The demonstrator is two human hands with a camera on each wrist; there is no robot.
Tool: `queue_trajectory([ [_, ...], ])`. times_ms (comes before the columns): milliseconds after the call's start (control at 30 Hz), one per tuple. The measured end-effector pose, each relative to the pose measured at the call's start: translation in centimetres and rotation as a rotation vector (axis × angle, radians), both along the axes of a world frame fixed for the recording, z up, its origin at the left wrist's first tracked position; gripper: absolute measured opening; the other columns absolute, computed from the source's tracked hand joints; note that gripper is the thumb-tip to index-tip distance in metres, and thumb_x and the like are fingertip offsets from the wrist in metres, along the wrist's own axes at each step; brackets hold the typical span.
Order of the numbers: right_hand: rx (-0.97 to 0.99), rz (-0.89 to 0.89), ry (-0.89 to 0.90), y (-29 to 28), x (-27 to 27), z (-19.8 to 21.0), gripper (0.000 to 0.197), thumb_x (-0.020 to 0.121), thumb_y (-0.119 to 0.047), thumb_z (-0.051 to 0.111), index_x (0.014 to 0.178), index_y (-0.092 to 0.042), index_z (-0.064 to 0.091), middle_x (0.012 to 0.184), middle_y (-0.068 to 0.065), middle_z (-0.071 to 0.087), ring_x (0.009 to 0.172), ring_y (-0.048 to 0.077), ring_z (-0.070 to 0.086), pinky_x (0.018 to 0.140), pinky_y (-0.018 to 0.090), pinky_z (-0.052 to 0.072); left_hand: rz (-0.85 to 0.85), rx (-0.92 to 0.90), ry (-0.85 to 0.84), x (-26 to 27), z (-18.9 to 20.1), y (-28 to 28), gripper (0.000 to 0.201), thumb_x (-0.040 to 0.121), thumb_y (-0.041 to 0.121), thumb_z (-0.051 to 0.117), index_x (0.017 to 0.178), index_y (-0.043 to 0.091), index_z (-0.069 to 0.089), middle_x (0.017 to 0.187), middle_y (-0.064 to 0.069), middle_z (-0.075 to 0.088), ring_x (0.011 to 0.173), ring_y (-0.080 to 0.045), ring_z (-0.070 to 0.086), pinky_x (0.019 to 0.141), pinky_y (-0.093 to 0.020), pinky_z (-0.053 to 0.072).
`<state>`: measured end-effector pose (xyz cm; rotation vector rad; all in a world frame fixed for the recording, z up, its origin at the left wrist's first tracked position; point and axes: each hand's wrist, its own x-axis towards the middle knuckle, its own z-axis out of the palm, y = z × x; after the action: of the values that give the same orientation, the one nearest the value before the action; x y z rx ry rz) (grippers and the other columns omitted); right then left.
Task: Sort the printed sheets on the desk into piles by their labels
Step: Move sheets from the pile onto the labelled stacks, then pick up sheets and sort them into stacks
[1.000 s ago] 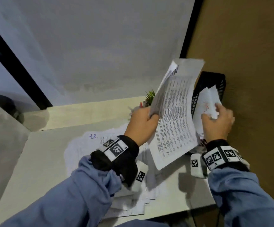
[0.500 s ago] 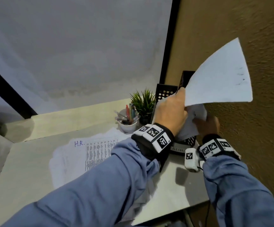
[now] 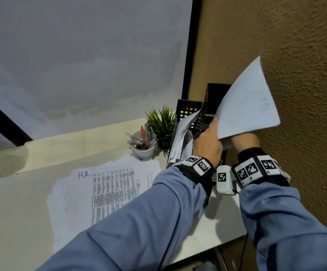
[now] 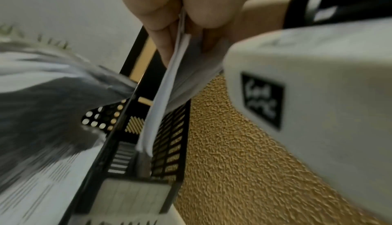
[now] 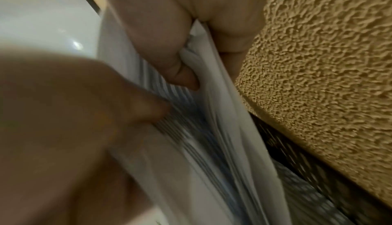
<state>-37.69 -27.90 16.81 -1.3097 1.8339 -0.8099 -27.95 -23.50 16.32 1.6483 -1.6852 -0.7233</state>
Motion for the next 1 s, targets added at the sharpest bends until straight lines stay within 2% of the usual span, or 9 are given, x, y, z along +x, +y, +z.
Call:
queue_trajectory([
  [100, -0.346, 0.004, 0.002, 0.1, 0.2, 1.2, 0.019, 0.084, 0.003, 0.051, 0.100, -0.002, 0.060, 0.100, 0.018, 0.065, 0.089, 0.019, 0.056, 0.069, 0.020, 0.043, -0.007, 0.035, 0.045, 0.0, -1.5, -0.5, 0.055, 0.081, -0.004, 0.042, 0.134, 0.010, 0.036, 0.118, -0.023, 0.055, 0.102, -0.041, 0.056, 0.081, -0.046, 0.048],
  [133, -0.402, -0.004, 0.053, 0.0, 0.3, 1.2, 0.012, 0.079, 0.004, 0.050, 0.082, -0.005, 0.057, 0.080, 0.015, 0.062, 0.076, 0.021, 0.053, 0.063, 0.024, 0.039, 0.011, 0.038, 0.029, 0.0, -1.9, -0.6, 0.048, 0.082, 0.001, 0.046, 0.129, 0.010, 0.039, 0.116, -0.021, 0.056, 0.100, -0.040, 0.057, 0.079, -0.045, 0.048],
  [200, -0.458, 0.044, 0.190, 0.1, 0.2, 0.7, 0.007, 0.074, -0.001, 0.049, 0.070, -0.006, 0.047, 0.065, 0.012, 0.052, 0.064, 0.028, 0.047, 0.056, 0.032, 0.033, 0.057, 0.050, -0.040, 0.0, -2.4, -0.8, 0.039, 0.086, 0.010, 0.047, 0.125, 0.010, 0.045, 0.110, -0.020, 0.060, 0.096, -0.039, 0.059, 0.075, -0.042, 0.047],
  [300, -0.474, 0.068, 0.262, 0.5, 0.5, 0.5, 0.008, 0.075, -0.006, 0.053, 0.076, 0.001, 0.049, 0.071, 0.021, 0.055, 0.067, 0.037, 0.050, 0.058, 0.038, 0.040, 0.090, 0.074, -0.132, -0.1, -2.9, -1.3, 0.028, 0.093, 0.009, 0.040, 0.117, 0.006, 0.053, 0.104, -0.023, 0.063, 0.096, -0.040, 0.060, 0.074, -0.041, 0.045],
  [433, -0.445, 0.040, 0.295, 0.7, 1.0, 0.5, 0.011, 0.078, -0.009, 0.054, 0.084, -0.003, 0.047, 0.079, 0.020, 0.057, 0.072, 0.036, 0.052, 0.062, 0.037, 0.038, 0.082, 0.062, -0.085, 0.2, -3.8, -1.2, 0.032, 0.094, 0.007, 0.036, 0.123, 0.008, 0.052, 0.103, -0.024, 0.063, 0.095, -0.040, 0.060, 0.075, -0.041, 0.044],
  [600, -0.121, 0.057, 0.283, 1.0, 1.9, -2.4, 0.035, 0.084, -0.005, 0.050, 0.118, -0.005, 0.044, 0.114, 0.026, 0.058, 0.101, 0.040, 0.057, 0.081, 0.038, 0.045, 0.070, 0.127, -0.016, 1.5, -5.7, -0.9, 0.031, 0.095, 0.007, 0.038, 0.121, 0.005, 0.055, 0.107, -0.024, 0.064, 0.098, -0.040, 0.059, 0.079, -0.041, 0.046],
  [700, -0.101, 0.051, 0.247, 1.2, 2.0, -3.0, 0.042, 0.086, -0.003, 0.049, 0.127, -0.004, 0.044, 0.122, 0.025, 0.056, 0.109, 0.038, 0.055, 0.086, 0.036, 0.044, 0.046, 0.132, 0.016, 2.4, -6.0, -0.7, 0.034, 0.095, 0.015, 0.042, 0.126, 0.009, 0.054, 0.116, -0.019, 0.064, 0.106, -0.035, 0.059, 0.090, -0.041, 0.048],
  [833, -0.205, -0.007, 0.176, 1.2, 2.5, -2.0, 0.051, 0.087, -0.005, 0.048, 0.138, -0.007, 0.039, 0.131, 0.023, 0.051, 0.118, 0.036, 0.051, 0.095, 0.035, 0.041, 0.059, 0.059, 0.201, 4.8, -5.6, 1.4, 0.033, 0.091, 0.013, 0.049, 0.123, 0.011, 0.058, 0.119, -0.009, 0.065, 0.104, -0.026, 0.063, 0.093, -0.036, 0.050],
  [1000, -0.666, 0.064, 0.238, 3.8, 6.0, -1.4, 0.049, 0.079, 0.006, 0.047, 0.126, -0.004, 0.051, 0.128, 0.017, 0.046, 0.121, 0.028, 0.040, 0.102, 0.028, 0.031, 0.217, 0.015, 0.349, 11.6, -7.8, 6.7, 0.024, 0.088, 0.005, 0.049, 0.105, 0.014, 0.063, 0.101, -0.003, 0.069, 0.091, -0.018, 0.067, 0.084, -0.034, 0.056],
])
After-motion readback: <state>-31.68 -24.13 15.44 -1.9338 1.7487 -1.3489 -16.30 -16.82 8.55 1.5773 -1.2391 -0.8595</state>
